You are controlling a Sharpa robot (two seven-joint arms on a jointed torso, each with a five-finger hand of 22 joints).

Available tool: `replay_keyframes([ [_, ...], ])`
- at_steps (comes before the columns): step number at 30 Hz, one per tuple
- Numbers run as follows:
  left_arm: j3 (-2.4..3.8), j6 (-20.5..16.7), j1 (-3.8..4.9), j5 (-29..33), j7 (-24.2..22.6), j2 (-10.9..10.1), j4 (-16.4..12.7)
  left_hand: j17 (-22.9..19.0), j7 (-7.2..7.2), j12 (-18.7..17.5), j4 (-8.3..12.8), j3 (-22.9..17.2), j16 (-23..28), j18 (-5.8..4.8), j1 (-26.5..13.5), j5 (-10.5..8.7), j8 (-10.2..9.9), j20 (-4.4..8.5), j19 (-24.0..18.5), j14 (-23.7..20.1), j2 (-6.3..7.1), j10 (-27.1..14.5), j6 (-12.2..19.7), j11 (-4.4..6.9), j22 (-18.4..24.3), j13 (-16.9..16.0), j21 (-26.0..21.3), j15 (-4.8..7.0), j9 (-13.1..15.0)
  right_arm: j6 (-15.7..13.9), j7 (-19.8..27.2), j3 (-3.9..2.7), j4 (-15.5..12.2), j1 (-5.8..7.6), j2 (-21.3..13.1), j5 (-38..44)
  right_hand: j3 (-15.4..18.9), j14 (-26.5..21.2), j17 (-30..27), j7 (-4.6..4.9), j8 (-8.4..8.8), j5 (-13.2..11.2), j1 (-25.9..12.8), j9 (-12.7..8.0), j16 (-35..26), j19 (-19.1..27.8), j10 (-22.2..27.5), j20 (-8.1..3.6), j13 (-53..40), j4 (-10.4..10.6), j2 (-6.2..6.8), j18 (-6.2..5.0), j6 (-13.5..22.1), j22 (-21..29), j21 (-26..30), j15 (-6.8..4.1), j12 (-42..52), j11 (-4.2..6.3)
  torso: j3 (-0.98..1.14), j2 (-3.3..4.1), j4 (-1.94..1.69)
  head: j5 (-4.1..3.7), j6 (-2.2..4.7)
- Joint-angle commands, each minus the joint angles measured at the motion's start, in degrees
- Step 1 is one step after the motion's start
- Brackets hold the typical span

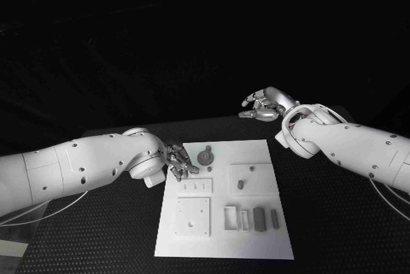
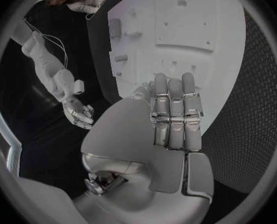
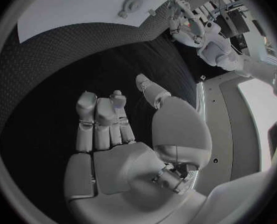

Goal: Assemble the parts on the task board

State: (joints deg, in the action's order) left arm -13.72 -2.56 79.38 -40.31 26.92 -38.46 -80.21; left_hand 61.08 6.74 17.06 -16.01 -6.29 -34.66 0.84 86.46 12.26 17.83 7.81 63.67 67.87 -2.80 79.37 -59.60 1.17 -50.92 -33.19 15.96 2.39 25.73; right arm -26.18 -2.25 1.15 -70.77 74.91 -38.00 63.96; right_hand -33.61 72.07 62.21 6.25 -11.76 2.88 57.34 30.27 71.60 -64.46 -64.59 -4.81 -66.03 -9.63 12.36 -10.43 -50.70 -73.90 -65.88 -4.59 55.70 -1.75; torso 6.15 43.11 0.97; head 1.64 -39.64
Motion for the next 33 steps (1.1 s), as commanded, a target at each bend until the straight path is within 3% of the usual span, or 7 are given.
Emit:
replay_keyframes([
  [1,0.01,3.03,-0.16,-4.6,1.99,0.22,-0.43,0.71,-3.61,2.0,0.03,0.12,-1.73,-0.29,0.12,0.04,5.63,0.61,0.89,0.8,-1.0,0.49,-3.18,0.71,-1.07,-1.44,1.18,0.54,13.53,-0.46,1.58,-0.07,0.52,-0.01,0.19,-4.0,0.15,0.22,0.01,2.41,0.18,0.19,0.08,-0.07,-0.08,-0.18,0.21,0.24,0.08,0.17,-0.52,-4.57,2.22,-0.05,0.28,0.38,0.25,-0.33,0.02,0.05,0.03,-0.1,-0.27],
  [3,0.01,3.67,-0.28,-4.75,2.07,0.34,-0.56,3.84,-4.06,10.93,0.06,0.55,-8.91,-0.04,0.2,-0.46,6.77,1.99,1.09,-0.01,-1.79,-1.88,-2.23,1.93,-6.29,-9.21,5.05,1.93,18.23,-0.3,1.57,-0.11,0.64,0.0,0.24,-4.01,0.23,0.21,0.02,2.42,0.2,0.19,0.09,-0.08,-0.07,-0.17,0.23,0.24,0.11,0.13,-0.57,-4.57,2.26,-0.06,0.27,0.39,0.29,-0.34,0.04,0.04,0.12,-0.11,-0.47],
  [7,0.0,5.16,-0.49,-6.3,2.06,0.73,-0.47,6.22,-4.96,22.78,-0.25,0.52,-18.5,0.54,0.21,-0.51,6.58,4.15,3.85,1.92,-1.56,-2.67,-1.73,3.2,-12.79,-18.05,11.18,5.06,21.76,0.16,1.46,-0.17,0.74,0.0,0.34,-4.02,0.33,0.2,0.03,2.43,0.22,0.19,0.12,-0.1,-0.05,-0.15,0.25,0.24,0.14,0.07,-0.65,-4.57,2.31,-0.08,0.27,0.4,0.33,-0.35,0.08,0.05,0.19,-0.18,-0.58],
  [13,0.0,5.65,-0.85,-11.03,3.05,1.46,-0.56,6.41,-5.52,32.96,-0.11,-0.04,-27.17,1.17,0.73,0.95,5.67,6.32,6.75,2.98,-1.45,-4.76,-2.24,3.9,-17.6,-25.4,15.83,8.01,24.82,0.59,1.36,-0.21,0.66,0.01,0.37,-4.02,0.47,0.19,0.05,2.45,0.24,0.2,0.16,-0.13,-0.03,-0.12,0.29,0.24,0.2,-0.02,-0.79,-4.57,2.37,-0.1,0.27,0.41,0.4,-0.37,0.04,0.06,0.1,-0.4,-0.9],
  [19,0.01,5.32,-0.87,-11.07,4.31,1.72,0.11,5.11,-5.81,35.66,0.01,-0.25,-30.37,1.24,0.55,2.48,5.03,7.04,7.52,2.87,-1.49,-5.88,-2.86,4.22,-19.13,-27.41,16.92,8.66,26.72,1.02,1.22,-0.21,0.64,0.01,0.4,-4.01,0.59,0.18,0.07,2.46,0.25,0.2,0.21,-0.16,0.0,-0.1,0.32,0.24,0.26,-0.11,-0.94,-4.57,2.41,-0.13,0.26,0.43,0.47,-0.38,0.1,0.01,0.09,-0.5,-1.2],
  [29,0.01,7.35,-0.88,-8.2,4.35,2.12,0.61,3.16,-6.32,36.07,-0.3,-0.25,-32.18,1.1,-1.18,2.11,4.39,7.36,7.52,2.34,-2.03,-5.56,-4.52,4.71,-20.05,-26.79,17.06,8.91,28.07,1.7,0.97,-0.22,0.52,0.01,0.39,-3.74,0.84,0.13,0.1,2.48,0.25,0.2,0.52,-0.22,0.04,-0.02,0.41,0.23,0.41,-0.53,-1.28,-4.57,2.46,-0.2,0.25,0.45,0.65,-0.4,0.06,0.01,0.08,-0.68,-1.59],
  [33,0.01,8.61,-0.88,-6.64,4.19,2.28,0.97,1.85,-6.69,35.96,-0.28,0.02,-32.93,1.01,-3.1,2.83,4.15,7.49,7.35,2.1,-3.31,-5.19,-6.11,5.09,-20.41,-26.02,16.87,8.85,28.7,1.93,0.88,-0.22,0.52,0.01,0.4,-3.61,0.93,0.1,0.11,2.49,0.23,0.2,0.66,-0.24,0.05,0.02,0.46,0.24,0.48,-0.72,-1.42,-4.57,2.46,-0.23,0.25,0.46,0.72,-0.41,0.04,-0.04,0.03,-0.72,-1.76],
])
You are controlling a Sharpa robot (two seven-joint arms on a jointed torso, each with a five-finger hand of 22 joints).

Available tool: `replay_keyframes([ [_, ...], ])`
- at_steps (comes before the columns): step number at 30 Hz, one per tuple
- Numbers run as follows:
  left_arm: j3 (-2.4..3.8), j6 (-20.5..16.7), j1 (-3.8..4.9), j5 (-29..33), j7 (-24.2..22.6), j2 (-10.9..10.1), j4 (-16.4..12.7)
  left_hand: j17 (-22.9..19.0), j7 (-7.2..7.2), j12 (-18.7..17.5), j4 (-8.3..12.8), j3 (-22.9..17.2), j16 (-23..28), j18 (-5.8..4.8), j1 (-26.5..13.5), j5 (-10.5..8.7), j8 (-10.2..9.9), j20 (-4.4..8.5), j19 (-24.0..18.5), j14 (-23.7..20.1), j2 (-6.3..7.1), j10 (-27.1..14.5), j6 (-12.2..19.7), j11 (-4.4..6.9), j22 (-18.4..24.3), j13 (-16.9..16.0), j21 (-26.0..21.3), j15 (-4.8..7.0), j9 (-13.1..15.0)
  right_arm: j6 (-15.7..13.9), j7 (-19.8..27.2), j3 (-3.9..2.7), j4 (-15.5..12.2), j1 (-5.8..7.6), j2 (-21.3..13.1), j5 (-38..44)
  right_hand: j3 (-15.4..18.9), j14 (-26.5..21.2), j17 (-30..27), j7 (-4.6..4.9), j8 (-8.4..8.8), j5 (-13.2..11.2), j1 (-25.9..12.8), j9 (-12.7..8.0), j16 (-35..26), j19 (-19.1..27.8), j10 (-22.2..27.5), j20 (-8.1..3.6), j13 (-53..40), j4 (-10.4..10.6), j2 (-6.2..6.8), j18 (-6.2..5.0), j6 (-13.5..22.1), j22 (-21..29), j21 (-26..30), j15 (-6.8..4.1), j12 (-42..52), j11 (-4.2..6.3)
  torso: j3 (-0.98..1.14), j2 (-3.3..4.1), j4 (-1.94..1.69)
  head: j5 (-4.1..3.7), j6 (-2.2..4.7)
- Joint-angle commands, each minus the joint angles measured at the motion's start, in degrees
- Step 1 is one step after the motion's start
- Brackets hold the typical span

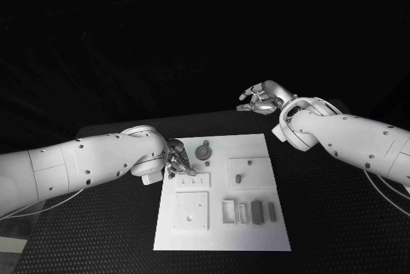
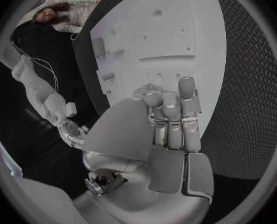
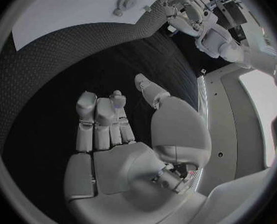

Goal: Assemble the parts on the task board

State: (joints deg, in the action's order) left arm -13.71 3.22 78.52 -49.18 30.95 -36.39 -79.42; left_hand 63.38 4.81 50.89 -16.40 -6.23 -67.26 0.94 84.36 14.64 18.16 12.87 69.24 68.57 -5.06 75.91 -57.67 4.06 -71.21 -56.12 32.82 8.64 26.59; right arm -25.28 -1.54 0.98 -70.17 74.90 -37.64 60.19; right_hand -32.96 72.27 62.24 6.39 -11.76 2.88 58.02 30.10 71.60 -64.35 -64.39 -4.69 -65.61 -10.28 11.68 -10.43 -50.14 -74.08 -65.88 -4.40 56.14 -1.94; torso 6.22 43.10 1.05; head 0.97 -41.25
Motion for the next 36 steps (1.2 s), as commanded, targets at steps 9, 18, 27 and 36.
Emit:
replay_keyframes([
  [9,0.0,3.23,-0.04,4.33,0.25,0.46,0.61,-2.6,-5.1,1.75,1.05,0.38,-1.28,0.78,-2.63,3.58,2.96,2.55,1.21,0.74,-1.82,-1.43,-9.45,2.38,-0.62,-1.8,-0.53,2.15,28.77,1.8,-0.16,-0.05,0.05,0.02,0.1,0.33,0.42,-0.16,0.08,2.38,0.24,0.2,0.18,-0.12,0.05,-0.01,0.35,0.13,0.19,-0.39,-0.96,-4.57,1.94,-0.09,0.27,0.29,0.38,-0.24,-0.08,-0.01,-0.06,-0.12,-0.36],
  [18,-0.01,3.43,-0.24,3.57,0.95,0.8,0.93,-3.8,-5.18,1.67,1.8,0.36,-1.89,0.7,-3.44,4.32,2.38,2.58,1.16,0.64,-1.95,-1.06,-10.13,2.41,-0.91,-1.1,-0.76,1.79,29.18,2.12,-0.22,-0.05,-0.03,0.02,0.1,0.52,0.52,-0.21,0.09,2.39,0.24,0.2,0.26,-0.15,0.04,0.04,0.43,0.16,0.28,-0.58,-1.11,-4.57,1.95,-0.12,0.29,0.3,0.44,-0.26,-0.05,0.01,-0.03,-0.18,-0.65],
  [27,-0.01,3.72,-0.38,0.59,1.86,1.25,1.15,-5.21,-5.21,1.39,2.9,-0.15,-2.38,0.71,-4.17,4.55,1.47,2.58,1.35,0.81,-1.98,-0.53,-10.58,2.45,-1.17,-0.14,-0.97,1.62,29.23,2.31,-0.15,-0.05,0.09,0.02,0.29,0.53,0.58,-0.23,0.09,2.4,0.24,0.2,0.25,-0.17,0.04,0.07,0.46,0.18,0.32,-0.65,-1.15,-4.57,1.96,-0.13,0.3,0.31,0.48,-0.27,-0.02,-0.03,-0.09,-0.21,-0.94],
  [36,-0.01,3.74,-0.72,-0.37,2.03,1.8,2.02,-6.93,-5.26,1.49,4.93,-1.26,-3.44,0.69,-6.25,4.77,0.4,2.42,1.62,0.84,-2.18,0.05,-11.5,2.48,-1.68,0.89,-1.19,1.39,29.36,2.44,-0.15,-0.05,-0.07,0.02,0.21,0.53,0.64,-0.25,0.09,2.41,0.24,0.2,0.22,-0.19,0.04,0.09,0.49,0.19,0.36,-0.68,-1.19,-4.57,1.97,-0.14,0.31,0.32,0.5,-0.27,-0.01,-0.02,-0.04,-0.15,-1.14],
])
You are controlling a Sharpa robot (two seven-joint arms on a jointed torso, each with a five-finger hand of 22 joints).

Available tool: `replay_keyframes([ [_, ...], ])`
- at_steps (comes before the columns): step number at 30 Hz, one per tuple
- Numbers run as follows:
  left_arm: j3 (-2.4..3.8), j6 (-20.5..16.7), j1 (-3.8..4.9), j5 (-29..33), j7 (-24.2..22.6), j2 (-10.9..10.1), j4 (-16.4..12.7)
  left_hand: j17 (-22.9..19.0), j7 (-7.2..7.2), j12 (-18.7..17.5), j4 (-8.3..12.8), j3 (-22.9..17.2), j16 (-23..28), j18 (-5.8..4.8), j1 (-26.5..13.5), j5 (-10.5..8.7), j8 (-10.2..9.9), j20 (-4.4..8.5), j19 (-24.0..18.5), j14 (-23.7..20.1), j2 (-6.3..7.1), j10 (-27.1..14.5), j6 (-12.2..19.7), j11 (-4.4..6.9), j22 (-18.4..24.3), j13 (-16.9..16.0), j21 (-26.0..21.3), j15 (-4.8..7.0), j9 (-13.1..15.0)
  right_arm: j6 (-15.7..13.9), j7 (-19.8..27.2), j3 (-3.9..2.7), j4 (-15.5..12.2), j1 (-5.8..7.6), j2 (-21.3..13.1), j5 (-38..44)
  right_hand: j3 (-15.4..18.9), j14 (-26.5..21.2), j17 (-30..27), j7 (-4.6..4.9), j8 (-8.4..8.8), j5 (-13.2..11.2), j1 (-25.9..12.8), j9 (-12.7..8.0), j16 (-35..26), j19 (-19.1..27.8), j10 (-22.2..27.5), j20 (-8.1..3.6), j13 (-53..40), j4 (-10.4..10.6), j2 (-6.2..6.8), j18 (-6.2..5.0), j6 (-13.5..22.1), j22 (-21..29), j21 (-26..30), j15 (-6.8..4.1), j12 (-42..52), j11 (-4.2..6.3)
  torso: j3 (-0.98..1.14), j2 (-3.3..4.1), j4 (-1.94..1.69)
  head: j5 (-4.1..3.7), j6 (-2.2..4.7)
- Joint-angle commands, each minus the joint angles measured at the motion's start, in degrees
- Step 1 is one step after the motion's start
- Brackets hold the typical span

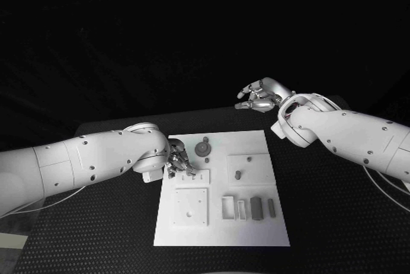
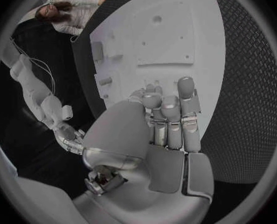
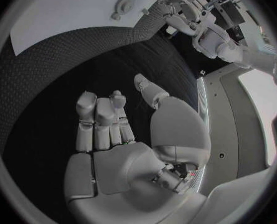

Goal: Assemble the parts on the task board

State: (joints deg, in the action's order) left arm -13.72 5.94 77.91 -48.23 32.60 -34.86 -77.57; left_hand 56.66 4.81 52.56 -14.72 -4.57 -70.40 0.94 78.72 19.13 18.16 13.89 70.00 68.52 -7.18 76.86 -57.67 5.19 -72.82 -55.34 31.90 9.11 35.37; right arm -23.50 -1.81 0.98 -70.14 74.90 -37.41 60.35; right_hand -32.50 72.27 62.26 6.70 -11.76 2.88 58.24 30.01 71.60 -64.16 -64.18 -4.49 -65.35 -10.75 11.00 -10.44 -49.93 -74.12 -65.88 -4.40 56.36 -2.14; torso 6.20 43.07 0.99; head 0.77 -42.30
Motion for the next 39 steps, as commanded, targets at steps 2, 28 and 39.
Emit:
replay_keyframes([
  [2,0.0,0.77,-0.16,-1.33,0.51,0.38,0.4,-0.64,-5.29,-0.09,4.0,-3.36,-0.61,0.72,-1.4,0.36,0.18,1.38,0.93,0.83,-0.18,-0.84,-11.73,1.38,-0.24,0.32,-0.33,0.87,20.67,0.75,0.1,-0.05,-0.11,0.02,-0.02,0.38,0.18,-0.26,0.07,2.1,0.24,0.2,0.0,-0.09,0.04,-0.1,0.29,0.0,0.11,-0.22,-0.51,-4.56,1.77,-0.1,0.31,0.32,0.29,-0.08,0.02,0.01,0.0,0.06,-0.2],
  [28,0.0,0.67,-0.86,-1.4,-0.03,0.51,0.77,-8.82,-5.12,1.97,30.18,-27.78,-5.35,0.04,-36.63,-0.77,-4.08,1.09,4.21,-0.04,-1.94,-0.66,-13.99,1.2,-2.52,4.28,-2.83,0.8,23.04,0.98,0.15,-0.05,-0.02,0.01,0.08,0.38,0.29,-0.31,0.07,2.11,0.23,0.2,-0.05,-0.13,0.03,-0.05,0.37,0.04,0.21,-0.3,-0.66,-4.56,1.77,-0.12,0.34,0.34,0.36,-0.09,-0.07,0.02,-0.03,-0.05,-0.84],
  [39,0.0,-6.06,-1.26,-7.53,-1.84,0.03,-1.12,-9.76,-4.34,1.71,30.03,-29.17,-5.15,-0.04,-35.79,-2.13,-6.07,1.23,3.85,-0.89,-0.63,-1.62,-12.57,0.54,-2.59,4.75,-3.65,1.04,21.69,1.17,0.15,-0.04,-0.03,0.01,-0.01,0.38,0.36,-0.33,0.07,2.12,0.23,0.2,-0.15,-0.15,0.03,-0.03,0.4,0.07,0.26,-0.29,-0.71,-4.56,1.77,-0.12,0.35,0.35,0.4,-0.1,-0.05,0.02,-0.04,-0.06,-0.96],
])
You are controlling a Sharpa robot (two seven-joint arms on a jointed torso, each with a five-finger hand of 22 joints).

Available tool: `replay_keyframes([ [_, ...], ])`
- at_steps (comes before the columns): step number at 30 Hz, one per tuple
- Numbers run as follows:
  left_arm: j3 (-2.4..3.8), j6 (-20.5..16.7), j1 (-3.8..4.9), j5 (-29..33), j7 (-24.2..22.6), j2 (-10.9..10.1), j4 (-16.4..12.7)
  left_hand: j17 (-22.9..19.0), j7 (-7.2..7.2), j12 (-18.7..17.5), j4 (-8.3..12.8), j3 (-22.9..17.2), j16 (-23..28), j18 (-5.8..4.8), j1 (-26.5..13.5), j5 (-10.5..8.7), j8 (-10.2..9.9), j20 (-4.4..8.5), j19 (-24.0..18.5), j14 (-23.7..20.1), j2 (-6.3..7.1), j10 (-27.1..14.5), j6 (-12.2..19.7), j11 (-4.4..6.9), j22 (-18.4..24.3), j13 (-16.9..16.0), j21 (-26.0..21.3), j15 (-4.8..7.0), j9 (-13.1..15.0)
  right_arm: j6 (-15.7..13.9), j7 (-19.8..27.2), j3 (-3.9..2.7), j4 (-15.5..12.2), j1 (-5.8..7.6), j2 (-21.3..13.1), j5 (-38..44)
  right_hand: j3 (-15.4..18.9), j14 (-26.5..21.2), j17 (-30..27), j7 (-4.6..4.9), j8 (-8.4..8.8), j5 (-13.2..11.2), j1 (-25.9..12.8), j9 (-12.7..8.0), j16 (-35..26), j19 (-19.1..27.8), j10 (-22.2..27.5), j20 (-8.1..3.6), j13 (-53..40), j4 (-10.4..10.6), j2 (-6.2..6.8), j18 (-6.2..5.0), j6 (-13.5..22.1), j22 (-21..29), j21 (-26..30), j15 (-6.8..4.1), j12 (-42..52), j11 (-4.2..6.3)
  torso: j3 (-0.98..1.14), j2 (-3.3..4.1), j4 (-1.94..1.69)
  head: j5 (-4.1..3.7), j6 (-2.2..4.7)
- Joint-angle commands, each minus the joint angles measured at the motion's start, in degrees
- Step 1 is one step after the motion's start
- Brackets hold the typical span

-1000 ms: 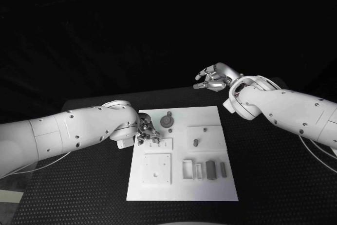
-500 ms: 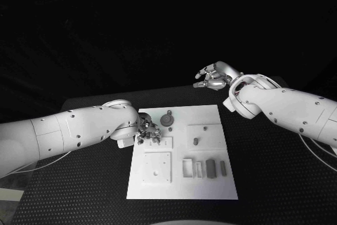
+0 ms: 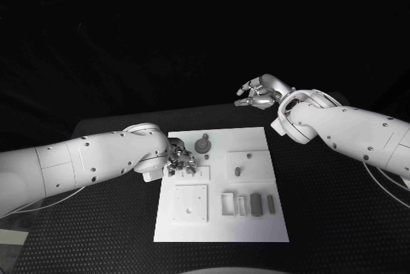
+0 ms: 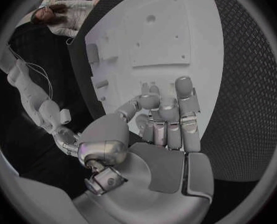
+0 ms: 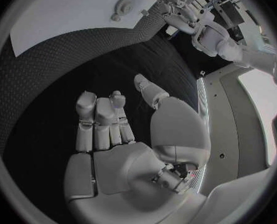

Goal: Assemble the parts on the task board

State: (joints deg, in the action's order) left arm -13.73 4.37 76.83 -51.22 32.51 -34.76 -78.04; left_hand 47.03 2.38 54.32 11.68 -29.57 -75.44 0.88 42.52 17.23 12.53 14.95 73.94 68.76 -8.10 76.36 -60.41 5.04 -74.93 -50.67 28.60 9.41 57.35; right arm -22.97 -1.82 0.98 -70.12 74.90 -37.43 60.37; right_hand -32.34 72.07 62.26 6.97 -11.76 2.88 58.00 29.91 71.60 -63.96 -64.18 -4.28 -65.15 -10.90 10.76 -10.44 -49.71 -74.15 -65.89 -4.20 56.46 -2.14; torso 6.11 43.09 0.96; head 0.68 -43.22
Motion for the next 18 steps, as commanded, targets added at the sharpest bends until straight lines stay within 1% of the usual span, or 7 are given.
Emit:
replay_keyframes([
  [1,0.0,-5.08,-0.26,-4.82,-1.83,-0.11,-0.84,-0.22,-1.85,-0.07,3.57,-4.26,-0.12,0.01,0.57,-0.27,-0.64,0.19,-0.07,-1.13,0.39,-1.16,-9.76,0.66,-0.49,0.13,-0.4,0.76,-0.51,0.66,0.16,-0.04,-0.03,0.01,0.01,0.35,0.2,-0.12,0.08,1.85,0.23,0.2,0.09,-0.06,0.03,-0.23,0.4,-0.14,0.06,-0.13,-0.48,-4.56,1.55,-0.09,0.35,0.15,0.3,-0.1,0.04,0.0,-0.02,0.04,-0.07],
  [4,-0.01,-6.2,-0.47,-5.46,-1.98,-0.27,-1.25,-0.45,-1.7,-0.04,3.39,-4.44,-0.2,-0.04,0.96,-0.37,-1.3,0.23,0.03,-1.09,0.64,-1.18,-9.66,0.53,-0.54,0.22,-0.53,0.79,-1.4,0.68,0.17,-0.04,-0.03,0.01,0.02,0.35,0.21,-0.13,0.08,1.85,0.22,0.2,0.07,-0.06,0.03,-0.22,0.41,-0.14,0.07,-0.12,-0.5,-4.56,1.55,-0.09,0.36,0.15,0.31,-0.11,0.04,-0.01,-0.06,0.09,-0.11],
  [10,-0.01,-7.91,-0.96,-6.64,-2.14,-0.72,-2.02,-0.59,-1.66,-0.07,3.27,-4.45,-0.21,-0.07,1.08,-0.47,-1.53,0.25,0.07,-1.08,0.76,-1.22,-9.73,0.49,-0.55,0.29,-0.61,0.83,-1.77,0.73,0.16,-0.04,-0.13,0.01,-0.13,0.35,0.24,-0.13,0.08,1.85,0.22,0.2,0.03,-0.07,0.04,-0.22,0.42,-0.13,0.1,-0.12,-0.53,-4.56,1.55,-0.1,0.36,0.15,0.33,-0.11,-0.02,-0.04,-0.05,0.13,-0.18],
  [15,-0.01,-7.36,-1.27,-7.11,-2.0,-0.85,-2.16,-0.75,-1.64,-0.09,3.1,-4.37,-0.19,-0.09,1.11,-0.74,-1.69,0.28,0.13,-1.05,1.06,-1.22,-9.87,0.48,-0.55,0.36,-0.69,0.88,-2.11,0.92,0.15,-0.04,-0.1,0.0,-0.16,0.35,0.27,-0.14,0.08,1.86,0.22,0.2,-0.01,-0.08,0.04,-0.21,0.43,-0.12,0.12,-0.11,-0.53,-4.56,1.55,-0.1,0.37,0.15,0.34,-0.11,0.01,-0.02,0.01,0.17,-0.2],
  [18,-0.01,-6.88,-1.47,-7.54,-1.91,-0.85,-2.26,-0.8,-1.64,-0.1,3.06,-4.34,-0.2,-0.11,1.12,-0.77,-1.73,0.28,0.14,-1.04,1.17,-1.22,-9.91,0.47,-0.56,0.38,-0.72,0.89,-2.21,1.02,0.14,-0.04,-0.08,0.0,-0.14,0.35,0.29,-0.14,0.08,1.86,0.22,0.2,-0.05,-0.09,0.04,-0.21,0.44,-0.11,0.13,-0.09,-0.55,-4.56,1.55,-0.1,0.37,0.16,0.36,-0.12,-0.01,0.0,0.03,0.17,-0.23],
])
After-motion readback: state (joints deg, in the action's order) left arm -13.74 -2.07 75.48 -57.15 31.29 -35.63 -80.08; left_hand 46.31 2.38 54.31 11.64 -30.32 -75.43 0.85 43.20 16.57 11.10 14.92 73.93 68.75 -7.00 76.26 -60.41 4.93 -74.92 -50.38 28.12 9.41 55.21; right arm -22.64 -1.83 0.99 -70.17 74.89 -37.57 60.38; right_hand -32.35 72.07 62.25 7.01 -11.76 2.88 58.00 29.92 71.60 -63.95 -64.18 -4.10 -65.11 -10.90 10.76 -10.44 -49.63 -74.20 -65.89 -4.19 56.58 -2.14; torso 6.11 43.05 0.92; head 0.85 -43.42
